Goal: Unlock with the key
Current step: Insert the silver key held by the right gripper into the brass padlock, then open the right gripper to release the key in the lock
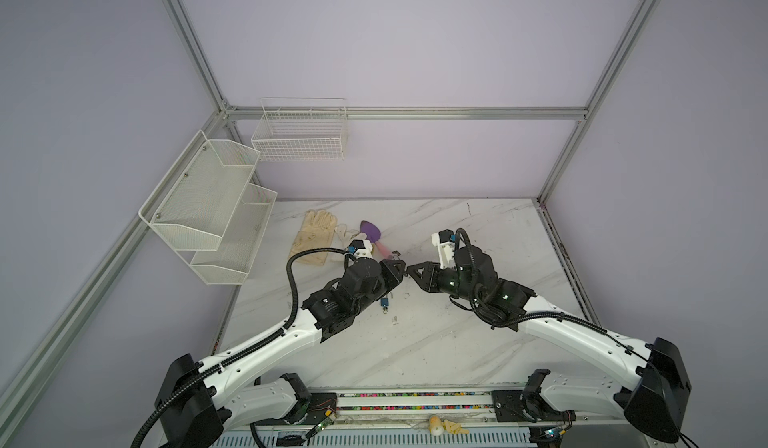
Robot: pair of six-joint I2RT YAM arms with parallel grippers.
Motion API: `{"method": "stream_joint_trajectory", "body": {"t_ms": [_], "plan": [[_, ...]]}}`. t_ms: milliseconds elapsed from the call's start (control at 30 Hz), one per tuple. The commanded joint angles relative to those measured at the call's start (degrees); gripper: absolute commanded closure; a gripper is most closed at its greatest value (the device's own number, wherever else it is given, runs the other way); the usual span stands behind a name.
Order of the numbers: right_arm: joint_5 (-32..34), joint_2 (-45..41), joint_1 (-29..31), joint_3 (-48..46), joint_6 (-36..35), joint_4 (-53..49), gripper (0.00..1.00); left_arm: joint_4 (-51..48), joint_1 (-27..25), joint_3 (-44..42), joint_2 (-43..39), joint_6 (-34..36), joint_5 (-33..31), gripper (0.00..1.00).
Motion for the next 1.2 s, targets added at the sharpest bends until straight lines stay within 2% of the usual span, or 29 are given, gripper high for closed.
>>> {"method": "stream_joint_trajectory", "body": {"t_ms": [0,133,233,367,467,600,867,1000,1167], "plan": [[5.2,-3.4,-0.4,2.3,-4.3,-3.9,0.62,-2.2,0.6,4.8,-2.1,7.6,-1.1,0.97],[8.1,-5.5,-0.4,3.3,-6.9,-9.1,0.51,-1.6,0.9,4.2,-3.8,17.8,-0.4,0.98],[11.1,-6.2,-0.4,5.6,-9.6,-14.3,0.43,-1.2,0.9,2.5,-5.4,29.2,-0.1,0.99],[13.3,-5.4,-0.4,10.4,-13.3,-21.9,0.38,0.5,0.9,-1.3,-8.6,42.9,0.4,1.0],[12.9,-4.4,-0.4,14.1,-15.7,-26.2,0.33,6.5,0.8,-6.4,-10.9,52.0,3.1,1.0],[8.2,-0.9,-0.4,19.7,-21.5,-32.0,0.3,16.1,0.8,-13.1,-12.7,62.0,5.5,1.0],[6.1,3.9,-0.3,27.4,-25.6,-38.2,0.28,30.3,0.8,-18.6,-9.8,71.4,7.7,1.0],[5.1,5.2,-0.3,29.0,-25.3,-37.6,0.27,35.7,0.8,-19.1,-7.0,72.0,7.9,1.0],[5.8,8.0,0.3,32.2,-24.6,-38.5,0.27,36.6,0.7,-18.0,-4.7,71.4,7.7,1.0]]}}
